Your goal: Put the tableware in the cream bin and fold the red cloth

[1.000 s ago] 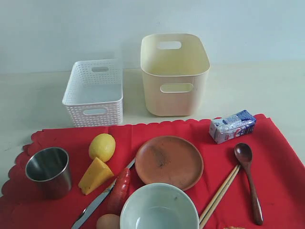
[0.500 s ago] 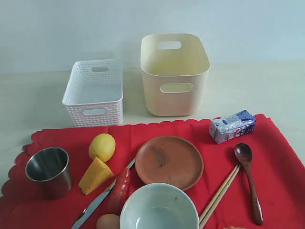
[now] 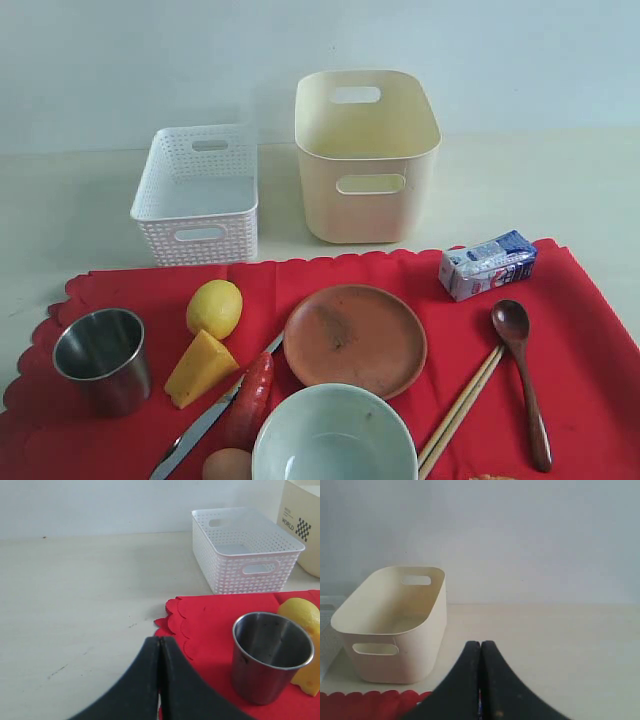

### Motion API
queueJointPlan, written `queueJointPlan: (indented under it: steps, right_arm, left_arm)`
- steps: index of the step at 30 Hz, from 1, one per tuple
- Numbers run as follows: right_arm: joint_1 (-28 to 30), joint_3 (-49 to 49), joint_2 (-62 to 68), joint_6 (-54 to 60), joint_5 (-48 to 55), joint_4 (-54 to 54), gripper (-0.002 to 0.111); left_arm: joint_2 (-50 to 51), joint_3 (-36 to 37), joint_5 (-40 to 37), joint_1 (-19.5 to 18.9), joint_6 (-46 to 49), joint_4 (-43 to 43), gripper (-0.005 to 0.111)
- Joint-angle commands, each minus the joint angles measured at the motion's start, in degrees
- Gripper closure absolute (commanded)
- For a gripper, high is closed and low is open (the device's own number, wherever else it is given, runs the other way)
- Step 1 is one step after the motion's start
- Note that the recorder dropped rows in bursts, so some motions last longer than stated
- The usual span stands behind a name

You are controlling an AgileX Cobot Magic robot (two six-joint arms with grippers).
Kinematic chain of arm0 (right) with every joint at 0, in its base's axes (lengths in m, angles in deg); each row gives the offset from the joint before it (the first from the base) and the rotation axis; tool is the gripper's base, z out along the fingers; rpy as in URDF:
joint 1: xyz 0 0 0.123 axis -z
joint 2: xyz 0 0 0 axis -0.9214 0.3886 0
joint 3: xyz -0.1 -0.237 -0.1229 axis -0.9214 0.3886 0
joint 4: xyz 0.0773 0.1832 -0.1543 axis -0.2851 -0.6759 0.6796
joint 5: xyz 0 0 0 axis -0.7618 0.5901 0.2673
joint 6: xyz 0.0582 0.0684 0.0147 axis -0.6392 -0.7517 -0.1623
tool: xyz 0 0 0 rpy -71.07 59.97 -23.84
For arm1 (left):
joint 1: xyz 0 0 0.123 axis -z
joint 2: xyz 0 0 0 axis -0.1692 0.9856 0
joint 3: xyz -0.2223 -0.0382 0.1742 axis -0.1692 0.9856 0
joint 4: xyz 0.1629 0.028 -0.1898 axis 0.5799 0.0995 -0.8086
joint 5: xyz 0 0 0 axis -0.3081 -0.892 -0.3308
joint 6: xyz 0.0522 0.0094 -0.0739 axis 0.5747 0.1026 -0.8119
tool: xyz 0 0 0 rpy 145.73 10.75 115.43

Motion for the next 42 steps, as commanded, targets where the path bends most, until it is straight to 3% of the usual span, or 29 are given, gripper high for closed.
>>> queueJointPlan:
  steps: [1,7,11,15,18,23,25,31,35,42]
  right_arm:
    - [0.3,-0.4,0.0,0.3,0.4,-0.3,0.108]
    - [0.3,-0.4,0.1,0.6,0.3,-0.3,0.108]
    - [0.3,-2.4,8.2,8.0,2.5,-0.8,0.108]
    - [0.3,-13.5,22.9,20.6,15.1,-2.9,0.107]
    - [0.3,-24.3,35.4,34.2,26.9,-6.3,0.093]
    - [0.3,-39.1,50.2,47.5,38.2,-6.5,0.05]
    - [0.3,-42.7,54.8,52.5,41.7,-6.5,0.04]
    - [0.3,-46.7,63.4,65.1,44.0,-6.6,0.028]
    - [0.3,-47.3,67.2,78.3,43.4,-7.9,0.027]
    - [-2.9,-47.6,72.9,87.6,41.5,-7.1,0.027]
  left_arm:
    - [-0.3,0.2,0.5,-0.2,-0.3,0.0,0.107]
    - [-0.3,0.2,0.5,-0.2,-0.3,0.0,0.107]
    - [-0.3,0.2,0.5,-0.2,-0.3,0.0,0.107]
    - [-0.3,0.2,0.5,-0.2,-0.3,0.0,0.107]
    - [-0.3,0.2,0.5,-0.2,-0.3,0.0,0.107]
    - [-0.3,0.2,0.5,-0.2,-0.3,0.0,0.107]
    - [-0.3,0.2,0.5,-0.2,-0.3,0.0,0.107]
    - [-0.3,0.2,0.5,-0.2,-0.3,0.0,0.107]
    - [-0.3,0.2,0.5,-0.2,-0.3,0.0,0.107]
    - [-0.3,0.2,0.5,-0.2,-0.3,0.0,0.107]
